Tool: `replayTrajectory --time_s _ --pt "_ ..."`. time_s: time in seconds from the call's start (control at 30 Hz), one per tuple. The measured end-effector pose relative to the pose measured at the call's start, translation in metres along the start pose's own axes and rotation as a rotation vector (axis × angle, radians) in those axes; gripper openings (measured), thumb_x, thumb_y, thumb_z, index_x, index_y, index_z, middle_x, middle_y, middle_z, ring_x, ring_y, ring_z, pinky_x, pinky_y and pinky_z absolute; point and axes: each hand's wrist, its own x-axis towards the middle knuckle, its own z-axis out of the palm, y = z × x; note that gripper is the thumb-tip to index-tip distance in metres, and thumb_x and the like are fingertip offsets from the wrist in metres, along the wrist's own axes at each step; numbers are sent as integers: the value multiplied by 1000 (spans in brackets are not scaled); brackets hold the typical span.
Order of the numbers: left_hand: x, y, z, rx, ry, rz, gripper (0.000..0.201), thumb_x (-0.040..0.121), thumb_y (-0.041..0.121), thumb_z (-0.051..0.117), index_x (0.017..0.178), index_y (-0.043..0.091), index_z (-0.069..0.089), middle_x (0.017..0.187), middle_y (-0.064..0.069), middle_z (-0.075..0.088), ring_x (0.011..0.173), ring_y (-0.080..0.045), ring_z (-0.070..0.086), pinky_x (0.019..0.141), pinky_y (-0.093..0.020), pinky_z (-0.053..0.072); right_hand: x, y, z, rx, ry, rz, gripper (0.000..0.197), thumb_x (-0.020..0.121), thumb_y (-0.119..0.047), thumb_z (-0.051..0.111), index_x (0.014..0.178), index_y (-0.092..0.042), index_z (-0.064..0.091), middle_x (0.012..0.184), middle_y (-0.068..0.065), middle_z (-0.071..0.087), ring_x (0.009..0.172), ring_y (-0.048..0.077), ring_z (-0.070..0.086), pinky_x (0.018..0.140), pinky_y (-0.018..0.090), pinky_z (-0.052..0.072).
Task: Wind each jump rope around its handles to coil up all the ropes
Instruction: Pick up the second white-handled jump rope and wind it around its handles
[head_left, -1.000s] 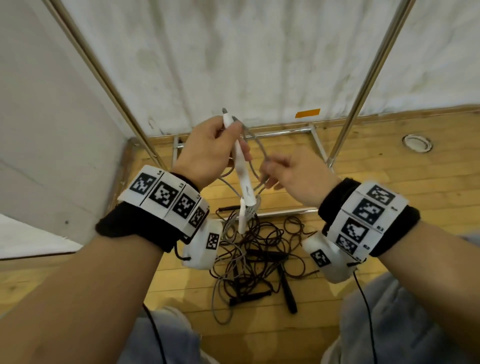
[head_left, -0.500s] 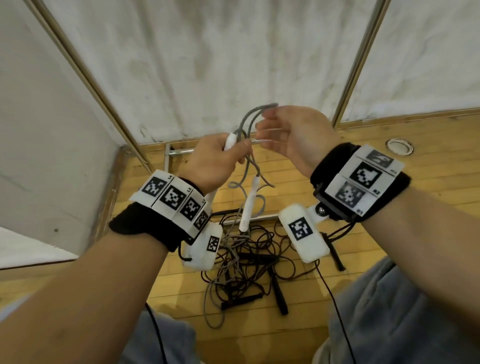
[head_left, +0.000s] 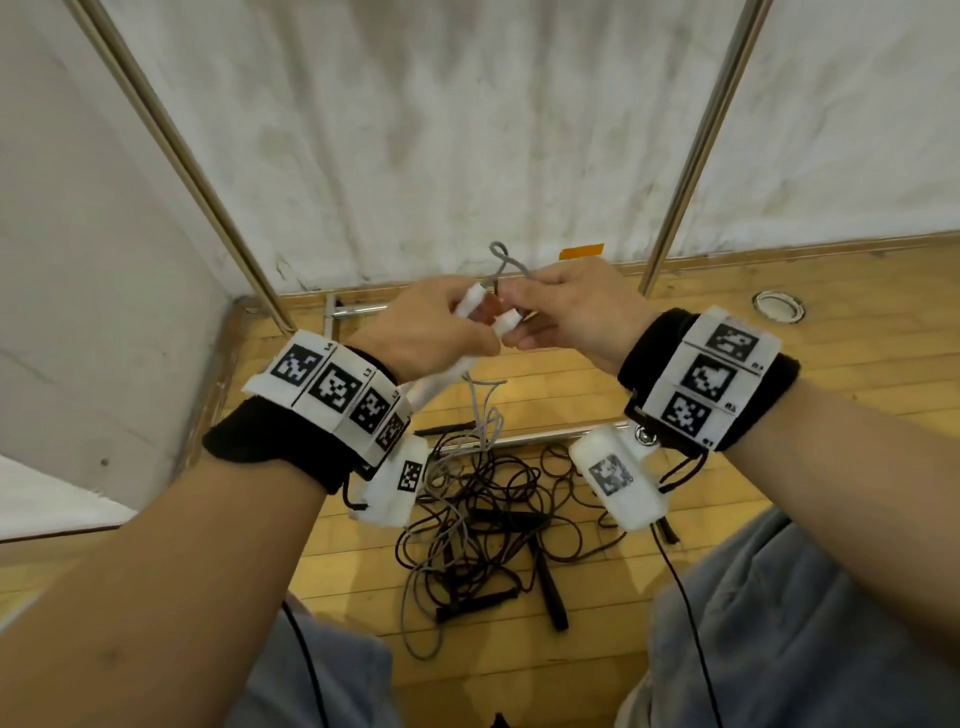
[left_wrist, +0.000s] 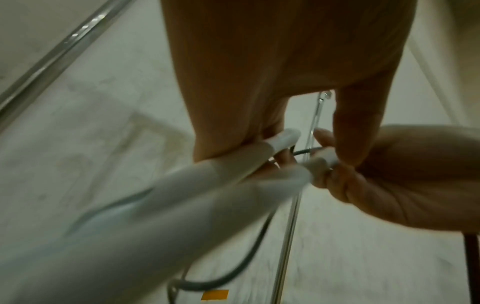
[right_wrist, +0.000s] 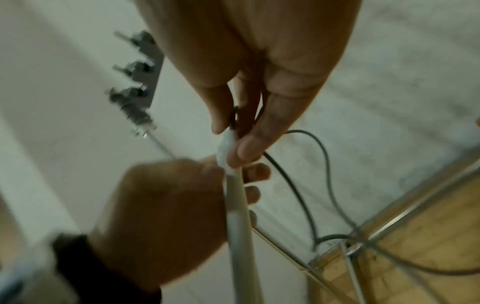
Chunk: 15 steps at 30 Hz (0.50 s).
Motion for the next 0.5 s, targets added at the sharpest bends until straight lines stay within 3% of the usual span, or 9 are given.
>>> replayTrajectory --time_s 0.1,0.2,0.27,0.33,0.4,0.43,0.5 --pt "-2 1 5 209 -50 15 11 80 17 70 79 15 59 73 2 54 63 -12 49 54 -21 35 0 2 2 111 24 55 24 88 -26 64 82 -3 65 65 7 66 50 14 62 47 19 49" --pt "-1 1 6 263 -71 37 19 85 14 64 72 23 55 75 4 54 71 -15 51 62 -27 39 2 11 2 -427 185 -85 41 85 -47 61 60 -16 52 54 -3 47 44 11 42 44 13 32" --pt "-1 2 7 281 -86 50 16 88 14 61 76 23 56 79 3 56 75 -17 53 67 -31 41 2 15 5 -564 292 -196 38 88 -50 55 68 -18 47 64 -8 43 54 7 39 49 14 32" --pt "0 2 9 293 -98 50 16 90 13 57 79 25 56 83 2 57 78 -19 54 68 -32 43 2 17 9 -478 168 -190 32 95 -44 44 87 -14 53 77 -7 52 68 6 48 63 12 37" --pt "2 0 10 317 -96 49 5 91 15 54 89 17 58 90 -5 60 83 -25 56 70 -37 46 2 21 11 -366 54 -160 39 99 -38 38 89 -6 57 78 2 60 71 14 57 73 29 44" --pt "3 -1 10 335 -78 40 5 90 15 53 93 12 57 91 -8 60 82 -26 56 68 -37 45 1 22 10 -342 33 -174 39 99 -36 38 84 -6 57 72 4 60 66 15 58 71 37 45" --pt "4 -6 9 368 -18 3 7 87 12 56 85 14 49 80 -2 51 71 -19 49 57 -29 35 -1 22 7 -373 9 -206 35 98 -36 41 74 -13 52 62 3 52 58 18 54 67 43 46"
